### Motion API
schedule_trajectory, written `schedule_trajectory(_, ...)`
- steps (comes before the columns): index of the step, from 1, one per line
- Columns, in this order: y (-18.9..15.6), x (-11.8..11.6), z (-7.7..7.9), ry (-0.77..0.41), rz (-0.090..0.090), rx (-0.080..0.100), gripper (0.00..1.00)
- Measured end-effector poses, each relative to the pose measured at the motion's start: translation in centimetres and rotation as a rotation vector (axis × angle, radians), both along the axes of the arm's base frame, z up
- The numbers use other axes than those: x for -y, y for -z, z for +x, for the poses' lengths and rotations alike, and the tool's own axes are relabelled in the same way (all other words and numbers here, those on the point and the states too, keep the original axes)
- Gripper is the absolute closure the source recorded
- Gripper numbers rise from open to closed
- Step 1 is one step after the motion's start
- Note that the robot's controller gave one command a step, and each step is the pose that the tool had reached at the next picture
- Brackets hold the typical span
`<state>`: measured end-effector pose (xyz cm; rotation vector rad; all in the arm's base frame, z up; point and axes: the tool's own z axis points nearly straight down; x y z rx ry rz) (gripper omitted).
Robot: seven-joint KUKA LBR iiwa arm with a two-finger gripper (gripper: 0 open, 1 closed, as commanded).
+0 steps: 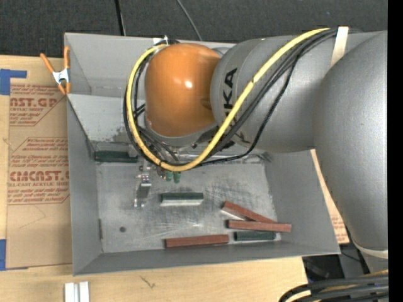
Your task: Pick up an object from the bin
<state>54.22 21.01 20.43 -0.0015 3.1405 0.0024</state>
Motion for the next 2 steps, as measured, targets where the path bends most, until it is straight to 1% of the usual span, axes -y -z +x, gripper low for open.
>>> schedule_trajectory(1,5.7,5.9,-2.7,-0.017,0.001,0.003,0.0)
schedule_trajectory(2,12.1,4.6,-0.5,-0.006,-0.002,0.002,0.0)
